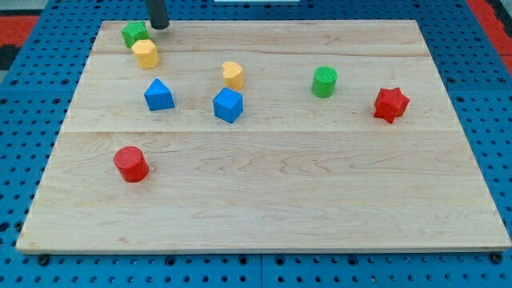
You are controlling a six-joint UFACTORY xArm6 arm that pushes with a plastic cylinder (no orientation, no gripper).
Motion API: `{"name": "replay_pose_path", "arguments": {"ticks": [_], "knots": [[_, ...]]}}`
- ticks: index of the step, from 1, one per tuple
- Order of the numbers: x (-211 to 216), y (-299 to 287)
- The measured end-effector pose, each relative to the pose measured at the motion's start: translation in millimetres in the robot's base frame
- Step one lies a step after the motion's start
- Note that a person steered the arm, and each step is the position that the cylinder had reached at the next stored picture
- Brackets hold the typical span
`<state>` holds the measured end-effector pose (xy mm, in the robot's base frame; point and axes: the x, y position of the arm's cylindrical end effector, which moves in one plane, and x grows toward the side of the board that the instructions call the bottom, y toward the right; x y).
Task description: Move the arm to the top right of the yellow heart
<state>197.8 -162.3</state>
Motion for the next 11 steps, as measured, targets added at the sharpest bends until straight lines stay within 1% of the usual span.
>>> {"name": "replay_pose_path", "arguments": {"ticks": [1,2,3,5,6,8,11], "knots": [[-1.6,8.7],[11.4,48.9],[37.4,74.7],[72.9,80.3],[73.1,83.0],[93.3,83.0],[93.3,86.5]]}}
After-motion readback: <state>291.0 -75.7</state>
